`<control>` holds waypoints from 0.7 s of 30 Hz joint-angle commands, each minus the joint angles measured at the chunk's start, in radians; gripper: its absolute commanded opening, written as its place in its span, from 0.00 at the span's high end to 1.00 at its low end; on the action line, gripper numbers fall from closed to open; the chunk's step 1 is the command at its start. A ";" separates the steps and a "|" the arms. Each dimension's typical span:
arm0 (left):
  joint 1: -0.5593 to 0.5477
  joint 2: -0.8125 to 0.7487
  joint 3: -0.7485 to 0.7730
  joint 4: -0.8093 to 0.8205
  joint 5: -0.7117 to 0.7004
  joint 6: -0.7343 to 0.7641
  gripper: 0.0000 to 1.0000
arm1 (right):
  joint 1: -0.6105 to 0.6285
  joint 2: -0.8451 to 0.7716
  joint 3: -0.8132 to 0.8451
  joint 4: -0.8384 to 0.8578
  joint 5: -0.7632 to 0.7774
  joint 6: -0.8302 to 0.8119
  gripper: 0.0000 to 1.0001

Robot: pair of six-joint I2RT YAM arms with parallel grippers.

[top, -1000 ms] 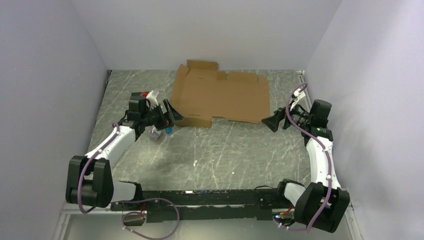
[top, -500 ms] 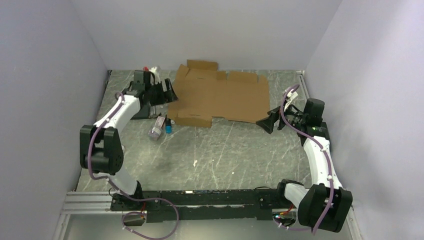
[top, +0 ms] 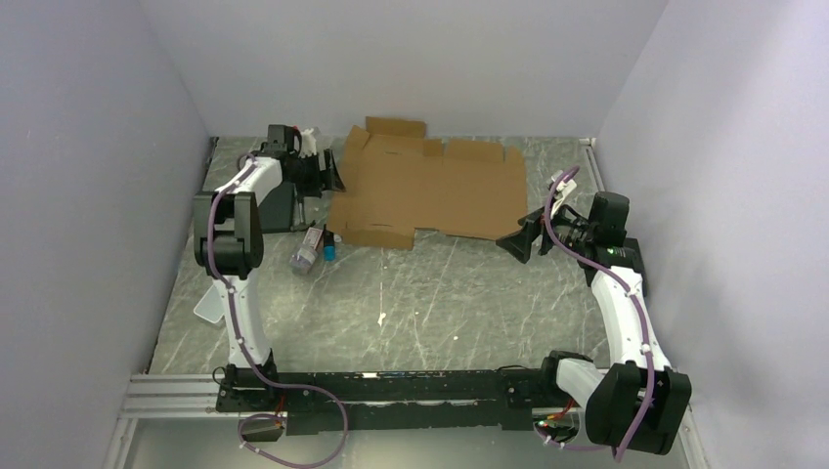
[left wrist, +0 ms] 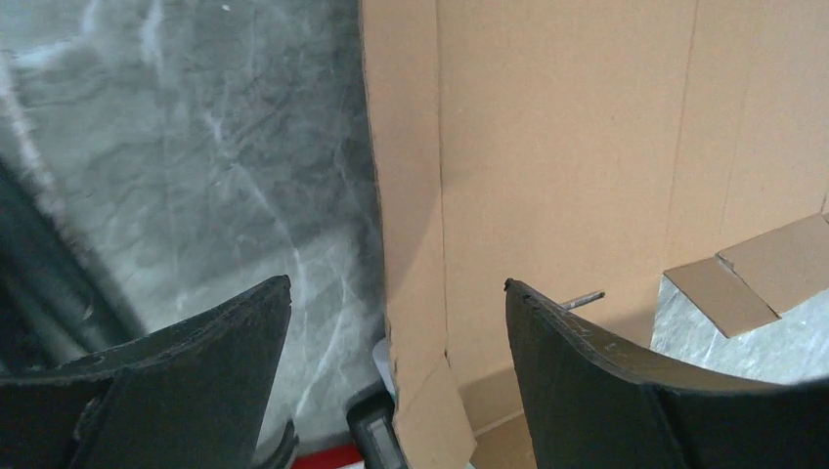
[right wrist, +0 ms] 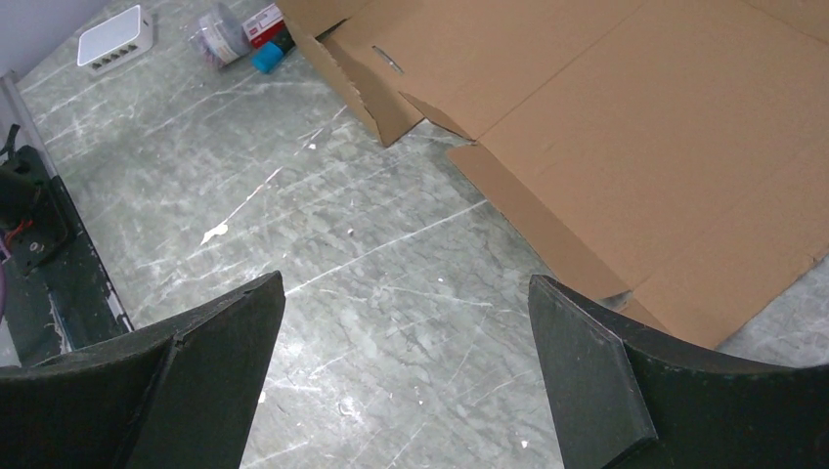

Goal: Fold the paper box

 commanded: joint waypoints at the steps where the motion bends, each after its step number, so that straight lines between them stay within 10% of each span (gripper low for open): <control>1: 0.020 0.073 0.071 0.011 0.172 0.009 0.15 | 0.004 -0.021 0.020 0.012 -0.006 -0.023 0.00; 21: 0.023 0.247 0.191 0.147 0.295 -0.152 0.51 | 0.004 -0.018 0.020 0.012 0.006 -0.029 0.00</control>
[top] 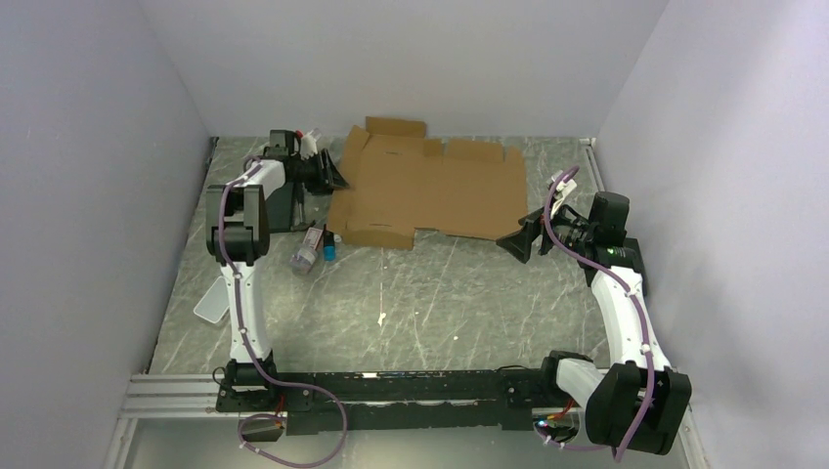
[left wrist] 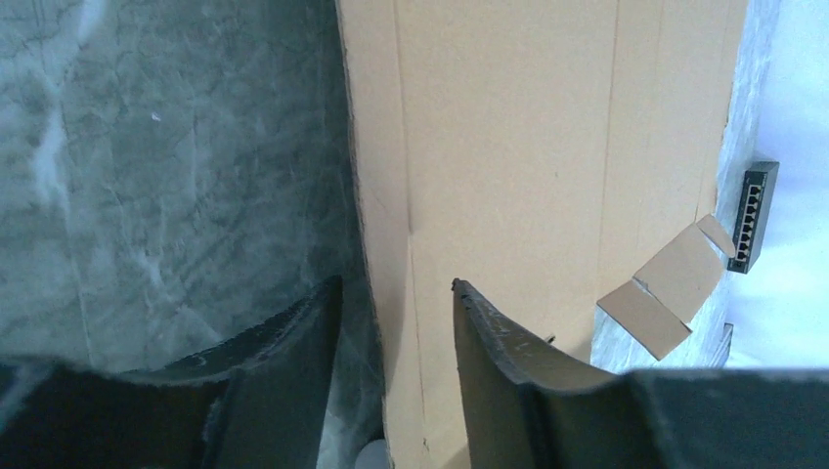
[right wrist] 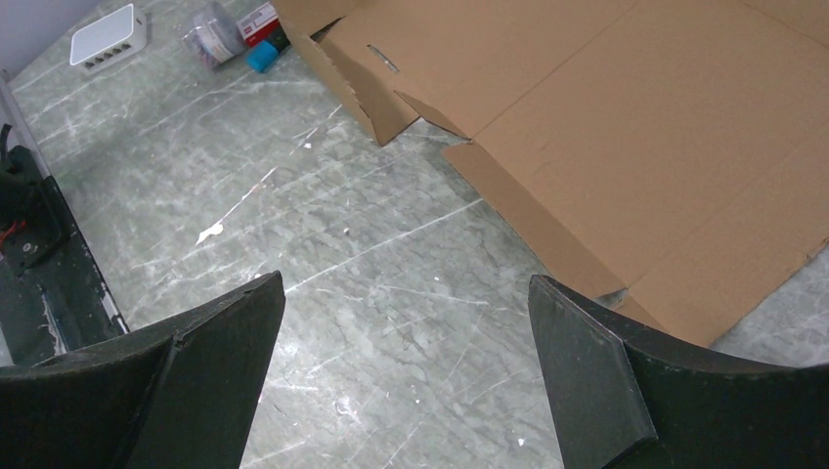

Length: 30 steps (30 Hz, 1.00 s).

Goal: Fold the paper box

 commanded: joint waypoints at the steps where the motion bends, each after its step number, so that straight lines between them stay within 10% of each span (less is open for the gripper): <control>1: -0.016 0.021 0.060 0.027 0.016 -0.025 0.57 | 0.003 -0.017 0.020 0.011 -0.003 -0.026 0.00; 7: -0.027 -0.049 0.009 0.076 -0.019 -0.031 1.00 | 0.003 -0.015 0.022 0.008 0.000 -0.029 0.00; 30: -0.162 -0.922 -0.963 0.733 -0.245 0.087 1.00 | -0.041 0.000 0.041 0.049 0.121 0.038 0.00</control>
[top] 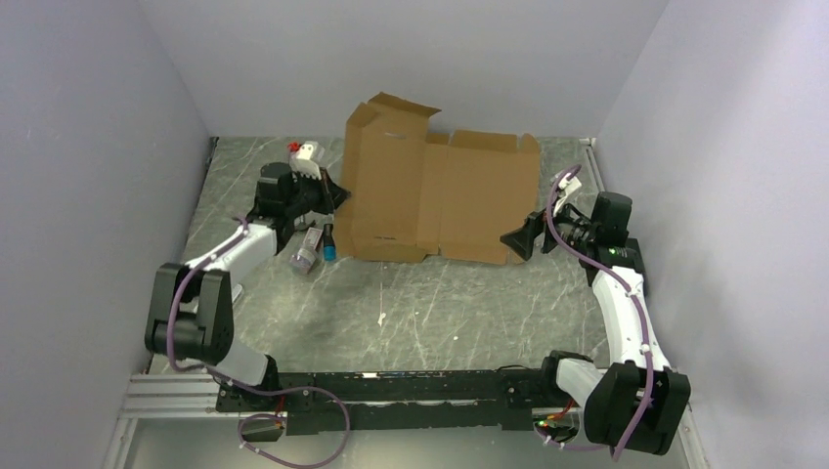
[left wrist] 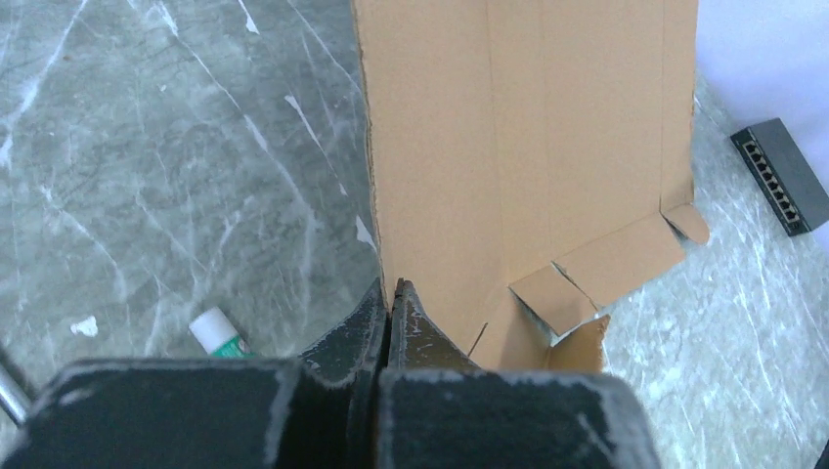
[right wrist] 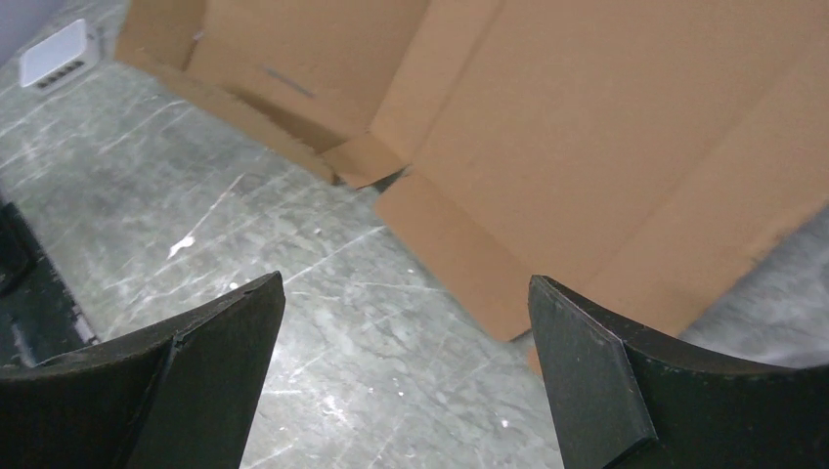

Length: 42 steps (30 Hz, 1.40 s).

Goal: Fold the paper box

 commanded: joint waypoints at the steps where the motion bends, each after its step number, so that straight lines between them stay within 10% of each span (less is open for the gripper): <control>1: -0.012 -0.147 -0.131 0.142 -0.029 0.050 1.00 | -0.043 0.003 0.048 0.045 0.088 0.016 0.00; 42: -0.129 -0.508 -0.458 0.253 -0.114 0.089 1.00 | -0.152 0.645 0.206 0.471 -0.189 0.118 0.16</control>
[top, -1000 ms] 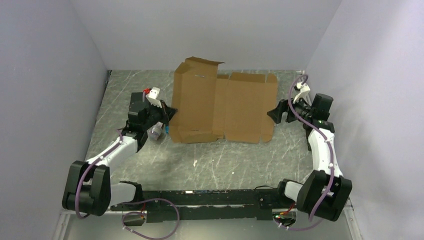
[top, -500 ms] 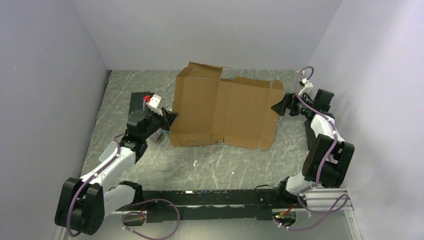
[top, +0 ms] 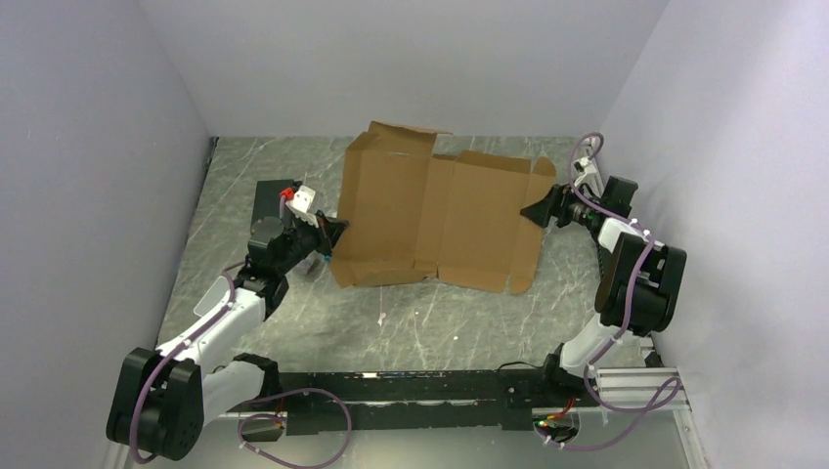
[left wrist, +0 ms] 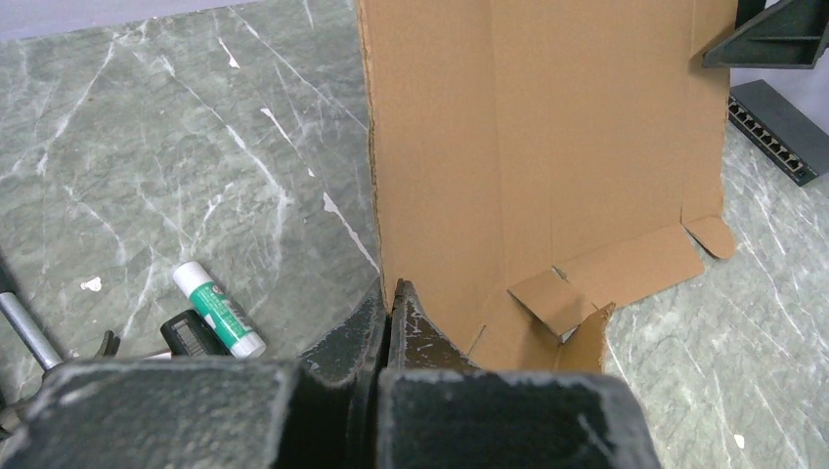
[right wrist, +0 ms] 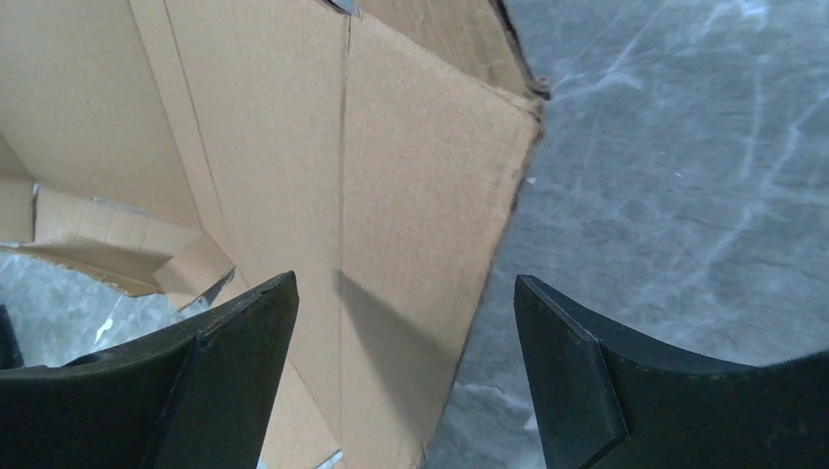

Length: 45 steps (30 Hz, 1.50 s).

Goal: Fold the paper box

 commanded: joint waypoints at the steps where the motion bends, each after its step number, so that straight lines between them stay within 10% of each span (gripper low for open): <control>1: -0.005 -0.031 -0.006 0.063 0.017 0.007 1.00 | 0.034 0.019 0.037 0.101 -0.108 0.003 0.17; 8: -0.005 -0.037 -0.017 0.071 0.006 -0.008 1.00 | 0.039 0.027 -0.005 0.210 -0.169 0.076 0.31; 20: -0.005 -0.055 -0.015 0.037 -0.013 -0.025 1.00 | 0.039 -0.003 0.005 0.147 -0.243 0.031 1.00; 24: -0.005 -0.078 -0.004 -0.015 -0.027 -0.038 1.00 | 0.039 -0.069 0.055 -0.046 -0.208 -0.134 1.00; 36: -0.004 -0.158 0.083 -0.196 -0.055 -0.129 0.37 | 0.033 -0.299 0.189 -0.596 -0.078 -0.523 1.00; 45: -0.005 -0.263 0.174 -0.394 -0.076 -0.146 0.13 | 0.032 -0.482 0.123 -0.690 -0.032 -0.578 1.00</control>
